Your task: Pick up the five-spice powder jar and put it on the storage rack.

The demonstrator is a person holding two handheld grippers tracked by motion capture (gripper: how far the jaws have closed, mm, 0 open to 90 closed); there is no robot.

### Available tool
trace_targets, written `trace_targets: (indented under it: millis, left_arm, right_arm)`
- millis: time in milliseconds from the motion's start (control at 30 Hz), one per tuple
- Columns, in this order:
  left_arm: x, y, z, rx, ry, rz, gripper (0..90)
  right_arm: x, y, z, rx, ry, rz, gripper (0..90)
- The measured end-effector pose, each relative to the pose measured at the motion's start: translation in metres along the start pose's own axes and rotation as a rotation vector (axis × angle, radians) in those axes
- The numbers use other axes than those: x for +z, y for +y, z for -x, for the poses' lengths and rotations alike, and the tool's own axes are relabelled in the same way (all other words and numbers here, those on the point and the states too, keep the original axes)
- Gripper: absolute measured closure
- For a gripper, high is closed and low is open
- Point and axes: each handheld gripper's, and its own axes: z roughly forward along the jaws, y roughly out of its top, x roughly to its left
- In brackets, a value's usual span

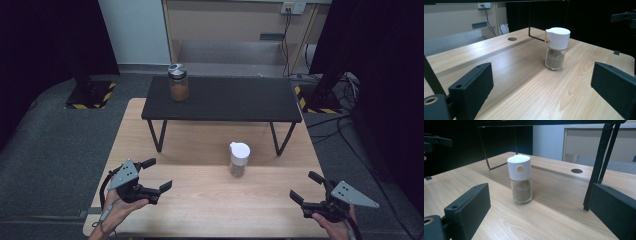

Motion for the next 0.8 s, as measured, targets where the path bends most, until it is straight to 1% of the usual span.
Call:
trace_targets:
  millis: [67,167,267,433,533,600,700,800]
  left_arm:
    - [-0.002,0.000,-0.001,0.006,0.008,-0.003,3.1]
    - [-0.005,-0.003,-0.005,-0.024,0.006,0.011,3.1]
    - [-0.007,-0.004,-0.009,-0.028,0.008,0.009,3.1]
    - [-0.012,-0.008,-0.017,-0.043,0.002,0.037,3.1]
    - [-0.013,-0.010,-0.020,-0.050,0.003,0.037,3.1]
    - [-0.014,-0.010,-0.020,-0.041,0.015,0.034,3.1]
    - [-0.013,-0.010,-0.020,-0.044,0.020,0.058,3.1]
    - [-0.013,-0.010,-0.015,-0.023,0.042,0.065,3.2]
  right_arm:
    - [0.000,0.000,0.000,-0.003,-0.001,0.003,4.0]
    - [-0.001,-0.001,0.001,0.000,-0.003,0.008,4.0]
    - [-0.002,-0.001,0.002,-0.002,-0.005,0.012,3.9]
    - [-0.003,-0.002,0.001,0.002,-0.016,0.018,3.9]
    - [-0.005,-0.002,0.001,0.004,-0.021,0.019,3.9]
    - [-0.007,-0.002,0.000,0.004,-0.028,0.021,3.9]
    - [-0.009,-0.003,-0.001,0.008,-0.038,0.023,3.9]
    - [-0.011,-0.004,-0.002,0.013,-0.048,0.023,3.8]
